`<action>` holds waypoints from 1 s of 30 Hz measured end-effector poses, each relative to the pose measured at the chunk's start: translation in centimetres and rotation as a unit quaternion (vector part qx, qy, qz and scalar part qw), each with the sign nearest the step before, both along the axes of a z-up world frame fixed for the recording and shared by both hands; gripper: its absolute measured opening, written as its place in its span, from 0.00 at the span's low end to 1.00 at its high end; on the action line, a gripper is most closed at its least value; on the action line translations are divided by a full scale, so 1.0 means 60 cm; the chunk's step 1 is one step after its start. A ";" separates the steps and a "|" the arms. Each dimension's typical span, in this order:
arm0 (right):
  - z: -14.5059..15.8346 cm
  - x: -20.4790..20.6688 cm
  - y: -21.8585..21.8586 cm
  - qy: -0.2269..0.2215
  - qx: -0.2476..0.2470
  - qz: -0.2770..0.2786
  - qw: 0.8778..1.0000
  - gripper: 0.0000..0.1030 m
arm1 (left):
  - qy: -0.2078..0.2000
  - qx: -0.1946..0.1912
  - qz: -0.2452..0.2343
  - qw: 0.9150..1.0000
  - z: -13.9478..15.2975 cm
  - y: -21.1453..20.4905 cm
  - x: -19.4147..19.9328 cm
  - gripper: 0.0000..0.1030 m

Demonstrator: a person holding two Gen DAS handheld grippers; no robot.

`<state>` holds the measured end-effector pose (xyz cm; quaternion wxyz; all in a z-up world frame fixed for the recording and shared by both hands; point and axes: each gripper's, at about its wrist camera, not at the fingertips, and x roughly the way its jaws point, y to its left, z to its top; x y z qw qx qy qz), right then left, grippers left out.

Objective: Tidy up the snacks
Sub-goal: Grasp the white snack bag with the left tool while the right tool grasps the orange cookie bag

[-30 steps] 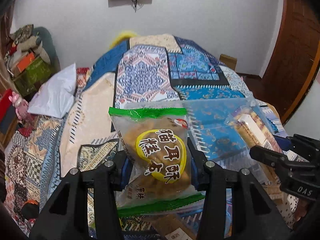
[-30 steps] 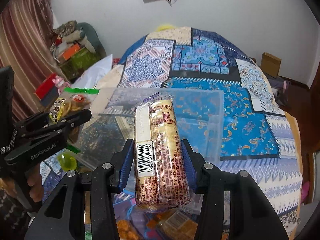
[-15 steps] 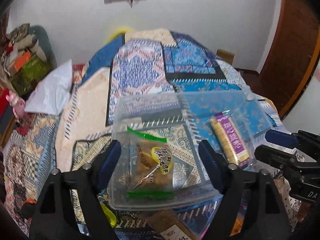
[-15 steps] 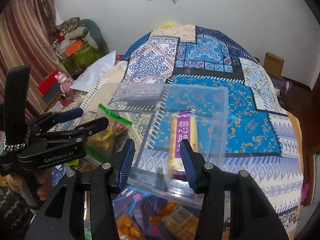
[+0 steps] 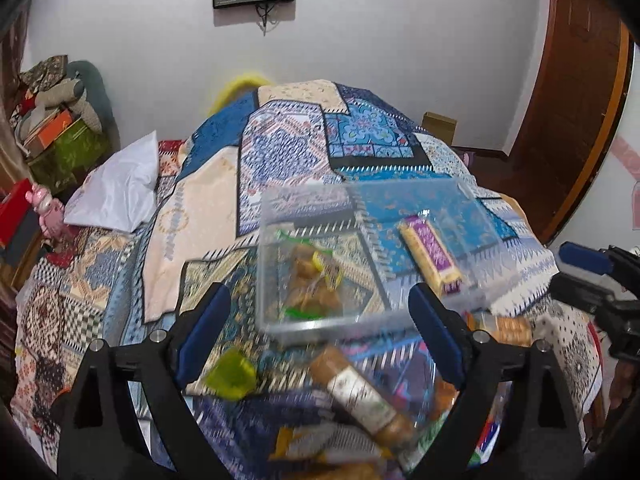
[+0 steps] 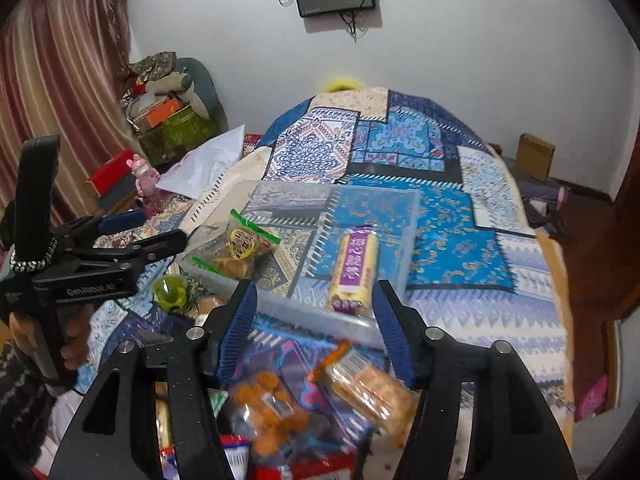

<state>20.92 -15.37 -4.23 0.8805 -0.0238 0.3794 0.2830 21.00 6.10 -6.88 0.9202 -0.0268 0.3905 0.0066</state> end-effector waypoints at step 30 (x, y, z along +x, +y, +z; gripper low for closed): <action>-0.151 -0.071 0.038 0.099 -0.049 0.044 0.993 0.72 | 0.091 -0.037 -0.030 0.995 -0.165 -0.016 -0.097 0.91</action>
